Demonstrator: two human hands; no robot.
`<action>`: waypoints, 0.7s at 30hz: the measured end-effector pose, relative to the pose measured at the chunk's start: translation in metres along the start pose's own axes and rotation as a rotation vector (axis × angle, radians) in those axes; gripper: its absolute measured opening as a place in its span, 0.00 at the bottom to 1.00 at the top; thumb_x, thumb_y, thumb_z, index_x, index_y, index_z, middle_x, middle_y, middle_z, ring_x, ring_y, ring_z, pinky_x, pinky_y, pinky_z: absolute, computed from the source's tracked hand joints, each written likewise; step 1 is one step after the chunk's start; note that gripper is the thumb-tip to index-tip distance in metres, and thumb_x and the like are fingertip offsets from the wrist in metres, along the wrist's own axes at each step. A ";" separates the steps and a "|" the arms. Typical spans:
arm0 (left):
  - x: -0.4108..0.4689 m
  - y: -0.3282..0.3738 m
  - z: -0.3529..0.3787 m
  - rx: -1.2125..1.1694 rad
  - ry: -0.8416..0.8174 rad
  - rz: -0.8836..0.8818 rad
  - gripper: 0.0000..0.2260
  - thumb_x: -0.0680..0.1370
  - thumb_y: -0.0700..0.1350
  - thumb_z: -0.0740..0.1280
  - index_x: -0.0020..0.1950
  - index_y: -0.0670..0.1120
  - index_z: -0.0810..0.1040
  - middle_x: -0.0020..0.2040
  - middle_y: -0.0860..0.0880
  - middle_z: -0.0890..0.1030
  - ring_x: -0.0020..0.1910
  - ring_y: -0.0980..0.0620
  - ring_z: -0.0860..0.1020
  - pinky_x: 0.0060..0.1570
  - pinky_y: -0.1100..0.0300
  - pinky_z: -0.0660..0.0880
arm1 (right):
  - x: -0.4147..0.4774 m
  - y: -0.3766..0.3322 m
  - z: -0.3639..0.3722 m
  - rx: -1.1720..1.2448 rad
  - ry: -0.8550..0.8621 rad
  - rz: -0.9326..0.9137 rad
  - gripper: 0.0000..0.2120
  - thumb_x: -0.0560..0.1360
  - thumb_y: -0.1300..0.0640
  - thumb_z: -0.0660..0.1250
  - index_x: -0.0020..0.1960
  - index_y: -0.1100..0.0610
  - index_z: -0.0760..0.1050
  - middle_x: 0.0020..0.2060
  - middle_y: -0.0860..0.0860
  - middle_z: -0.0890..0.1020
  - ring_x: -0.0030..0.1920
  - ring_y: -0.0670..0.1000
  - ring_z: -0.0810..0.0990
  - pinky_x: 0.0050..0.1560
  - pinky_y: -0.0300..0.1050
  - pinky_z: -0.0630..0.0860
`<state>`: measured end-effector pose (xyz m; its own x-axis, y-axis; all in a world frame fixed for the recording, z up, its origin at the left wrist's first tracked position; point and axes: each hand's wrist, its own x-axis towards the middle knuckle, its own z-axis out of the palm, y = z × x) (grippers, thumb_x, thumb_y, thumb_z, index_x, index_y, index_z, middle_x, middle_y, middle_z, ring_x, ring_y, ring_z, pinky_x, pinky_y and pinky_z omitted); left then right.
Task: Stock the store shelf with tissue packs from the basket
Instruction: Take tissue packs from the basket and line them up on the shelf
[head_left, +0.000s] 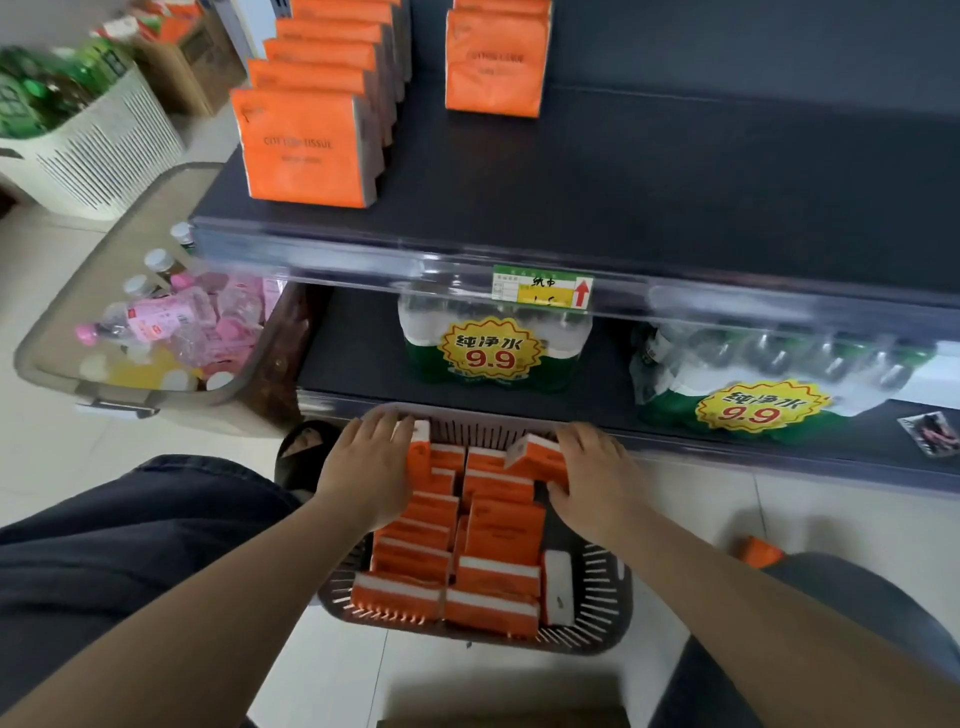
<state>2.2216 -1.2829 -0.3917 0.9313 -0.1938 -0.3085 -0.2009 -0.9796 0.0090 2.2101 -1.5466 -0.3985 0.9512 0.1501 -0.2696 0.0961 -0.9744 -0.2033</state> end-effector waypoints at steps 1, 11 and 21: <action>0.002 -0.001 0.003 -0.002 -0.001 0.005 0.29 0.79 0.53 0.58 0.78 0.48 0.54 0.78 0.48 0.58 0.78 0.48 0.54 0.76 0.49 0.50 | 0.002 0.002 0.005 0.001 -0.011 0.013 0.32 0.74 0.45 0.64 0.74 0.50 0.56 0.72 0.50 0.63 0.73 0.53 0.60 0.74 0.52 0.55; 0.036 -0.015 0.036 0.019 -0.104 0.031 0.30 0.79 0.51 0.59 0.78 0.45 0.53 0.78 0.46 0.58 0.78 0.48 0.54 0.76 0.52 0.51 | 0.031 0.024 0.047 0.025 -0.101 0.104 0.31 0.74 0.48 0.66 0.73 0.52 0.59 0.70 0.51 0.66 0.70 0.52 0.65 0.72 0.50 0.61; 0.064 -0.019 0.050 0.090 -0.108 0.048 0.23 0.79 0.43 0.58 0.74 0.44 0.61 0.71 0.44 0.67 0.71 0.45 0.66 0.73 0.51 0.60 | 0.056 0.031 0.073 -0.005 -0.184 0.127 0.22 0.76 0.54 0.61 0.69 0.55 0.65 0.66 0.54 0.72 0.65 0.54 0.72 0.67 0.51 0.68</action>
<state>2.2695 -1.2738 -0.4592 0.8828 -0.2283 -0.4105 -0.2748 -0.9598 -0.0574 2.2446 -1.5561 -0.4887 0.8863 0.0541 -0.4599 -0.0189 -0.9881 -0.1526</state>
